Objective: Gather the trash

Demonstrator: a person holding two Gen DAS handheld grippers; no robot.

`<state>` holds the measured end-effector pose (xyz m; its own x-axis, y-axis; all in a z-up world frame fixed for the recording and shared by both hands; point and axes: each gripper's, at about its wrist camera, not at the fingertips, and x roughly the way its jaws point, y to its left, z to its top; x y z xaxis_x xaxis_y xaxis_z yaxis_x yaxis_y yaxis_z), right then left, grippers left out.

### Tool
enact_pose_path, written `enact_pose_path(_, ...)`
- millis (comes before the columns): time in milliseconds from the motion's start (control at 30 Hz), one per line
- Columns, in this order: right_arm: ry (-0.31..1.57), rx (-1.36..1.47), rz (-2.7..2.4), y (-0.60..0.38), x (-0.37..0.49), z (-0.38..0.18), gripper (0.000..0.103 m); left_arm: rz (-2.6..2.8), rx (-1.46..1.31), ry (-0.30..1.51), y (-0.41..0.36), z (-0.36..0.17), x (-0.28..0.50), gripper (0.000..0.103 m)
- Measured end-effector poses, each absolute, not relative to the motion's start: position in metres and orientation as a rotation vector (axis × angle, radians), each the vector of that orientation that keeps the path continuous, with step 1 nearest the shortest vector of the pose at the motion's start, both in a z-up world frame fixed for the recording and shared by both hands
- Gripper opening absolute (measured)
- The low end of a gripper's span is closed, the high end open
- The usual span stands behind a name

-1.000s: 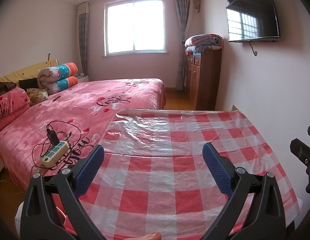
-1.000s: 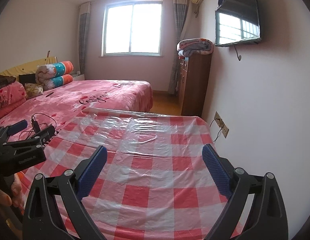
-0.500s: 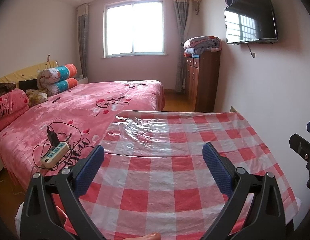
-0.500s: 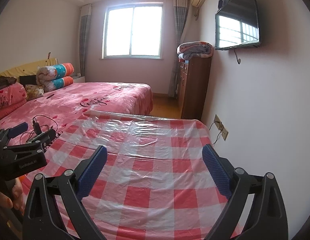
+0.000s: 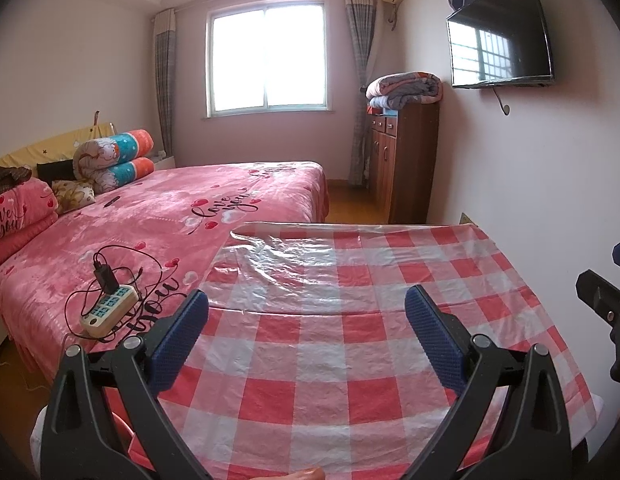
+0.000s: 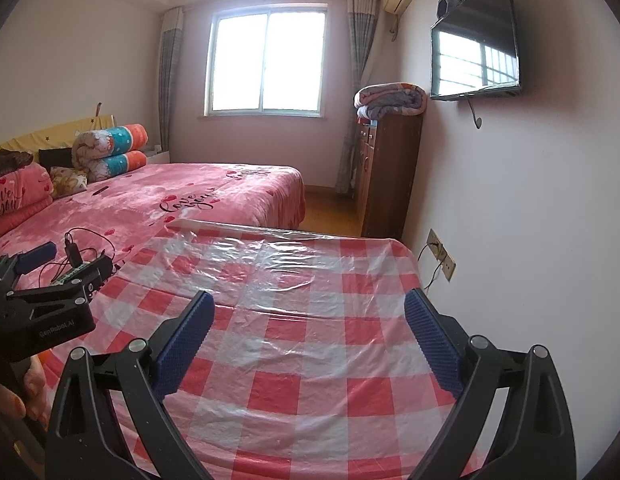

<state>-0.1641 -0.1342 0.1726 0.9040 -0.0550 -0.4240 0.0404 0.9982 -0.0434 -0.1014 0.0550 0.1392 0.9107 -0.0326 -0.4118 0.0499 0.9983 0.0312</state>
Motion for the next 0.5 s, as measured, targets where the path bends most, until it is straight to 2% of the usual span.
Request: enact_pose_path(500,0.485,-0.014,-0.038,-0.138,-0.151,0.153,0.095,-0.038,0.061,0.456,0.053,0.129,-0.089,0.099)
